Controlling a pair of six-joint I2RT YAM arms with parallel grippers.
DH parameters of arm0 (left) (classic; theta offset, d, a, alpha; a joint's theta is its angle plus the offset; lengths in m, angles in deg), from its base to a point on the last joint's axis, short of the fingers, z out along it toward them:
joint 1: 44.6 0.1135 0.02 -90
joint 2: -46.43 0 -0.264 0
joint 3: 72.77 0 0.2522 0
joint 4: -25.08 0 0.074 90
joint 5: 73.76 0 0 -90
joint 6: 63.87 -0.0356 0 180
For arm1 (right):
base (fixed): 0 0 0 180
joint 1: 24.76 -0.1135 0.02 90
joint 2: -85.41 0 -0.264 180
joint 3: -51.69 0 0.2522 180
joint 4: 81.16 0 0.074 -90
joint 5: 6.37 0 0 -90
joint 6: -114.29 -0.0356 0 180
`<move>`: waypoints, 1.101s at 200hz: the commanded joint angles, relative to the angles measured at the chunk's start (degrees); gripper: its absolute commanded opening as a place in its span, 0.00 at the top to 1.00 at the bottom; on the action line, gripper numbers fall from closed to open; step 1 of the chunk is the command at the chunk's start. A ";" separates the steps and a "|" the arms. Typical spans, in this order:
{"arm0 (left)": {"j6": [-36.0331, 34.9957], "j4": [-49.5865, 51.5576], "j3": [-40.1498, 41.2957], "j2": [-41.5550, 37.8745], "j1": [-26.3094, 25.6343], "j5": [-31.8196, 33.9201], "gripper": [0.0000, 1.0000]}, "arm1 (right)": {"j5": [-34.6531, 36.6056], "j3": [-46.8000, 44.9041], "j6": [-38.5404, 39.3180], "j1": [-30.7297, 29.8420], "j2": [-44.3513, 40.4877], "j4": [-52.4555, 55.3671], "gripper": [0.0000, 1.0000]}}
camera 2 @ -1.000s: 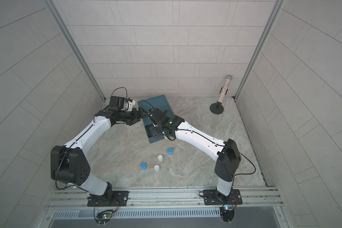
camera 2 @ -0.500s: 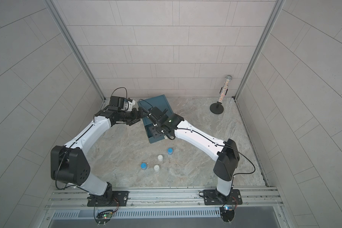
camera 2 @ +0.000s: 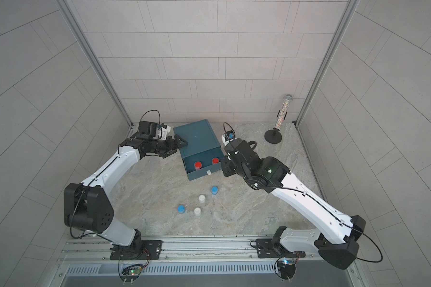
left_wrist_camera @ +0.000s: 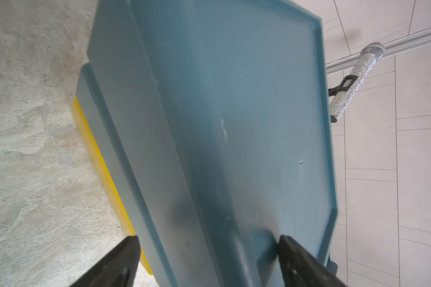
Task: Put the paint cans in the drawer according to color
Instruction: Close the drawer in the storage box.
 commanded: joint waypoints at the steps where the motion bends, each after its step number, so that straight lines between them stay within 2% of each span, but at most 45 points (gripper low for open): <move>1: -0.75 3.87 -0.09 2.00 -0.17 1.64 0.07 | -7.39 -6.88 -4.08 0.84 1.37 -3.71 0.90; 38: -0.81 3.87 0.00 2.18 -0.16 1.70 0.07 | -13.20 -11.28 -6.96 1.84 5.13 -12.51 0.91; 95: -0.83 3.97 -0.01 2.44 -0.17 1.79 0.07 | -16.03 -11.09 -9.60 8.14 9.56 -21.31 0.91; 176: -0.50 3.89 -0.09 2.62 -0.17 1.09 0.07 | -18.51 -13.07 -18.36 10.43 16.41 -36.24 0.91; 220: -0.40 3.89 -0.06 2.69 -0.24 0.87 0.07 | -24.78 -14.02 -22.18 13.38 19.67 -46.11 0.86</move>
